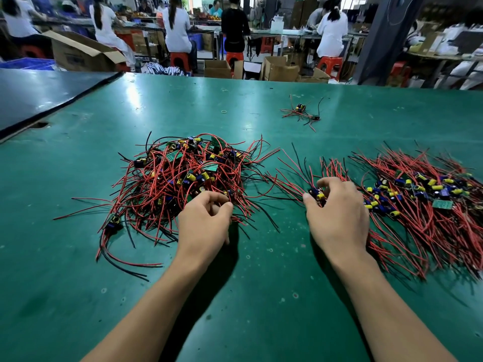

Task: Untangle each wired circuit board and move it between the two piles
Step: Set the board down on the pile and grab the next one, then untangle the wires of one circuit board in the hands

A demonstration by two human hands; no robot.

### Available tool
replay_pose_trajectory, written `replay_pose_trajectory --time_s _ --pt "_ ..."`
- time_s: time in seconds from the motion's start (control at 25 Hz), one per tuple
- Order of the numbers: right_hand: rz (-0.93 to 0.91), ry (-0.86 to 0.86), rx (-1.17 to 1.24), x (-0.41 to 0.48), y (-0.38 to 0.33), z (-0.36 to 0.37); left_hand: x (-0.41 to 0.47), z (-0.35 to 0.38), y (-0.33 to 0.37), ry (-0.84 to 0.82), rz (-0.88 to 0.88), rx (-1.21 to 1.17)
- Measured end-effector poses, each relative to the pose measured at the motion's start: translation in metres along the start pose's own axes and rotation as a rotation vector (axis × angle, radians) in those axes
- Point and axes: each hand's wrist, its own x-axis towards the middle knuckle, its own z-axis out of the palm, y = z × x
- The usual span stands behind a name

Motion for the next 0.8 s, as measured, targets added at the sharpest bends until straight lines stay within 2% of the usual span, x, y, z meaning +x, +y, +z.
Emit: replay_pose_trajectory --time_s 0.08,0.2,0.32,0.44,0.56,0.72,0.8 --pt "-0.022 0.013 -0.025 0.0 -0.002 -0.004 0.0 0.002 -0.002 0.014 0.018 0.02" --pt "-0.198 0.037 -0.007 -0.004 -0.008 -0.003 0.003 0.002 -0.004 0.019 -0.002 -0.028" --pt "-0.323 -0.091 0.101 -0.011 -0.015 0.004 0.004 0.002 -0.004 0.015 -0.002 -0.072" --pt "-0.294 -0.195 0.107 -0.015 -0.015 0.01 0.003 0.002 0.0 0.024 0.064 -0.1" --pt "-0.248 -0.183 0.063 -0.013 -0.012 0.009 0.004 0.004 0.004 0.029 0.107 -0.176" --pt "-0.236 -0.157 -0.013 -0.012 -0.013 0.009 0.009 0.007 0.007 -0.13 -0.046 -0.47" --pt "-0.263 -0.126 0.037 -0.014 -0.015 0.011 0.013 0.006 0.008 -0.177 -0.102 -0.545"
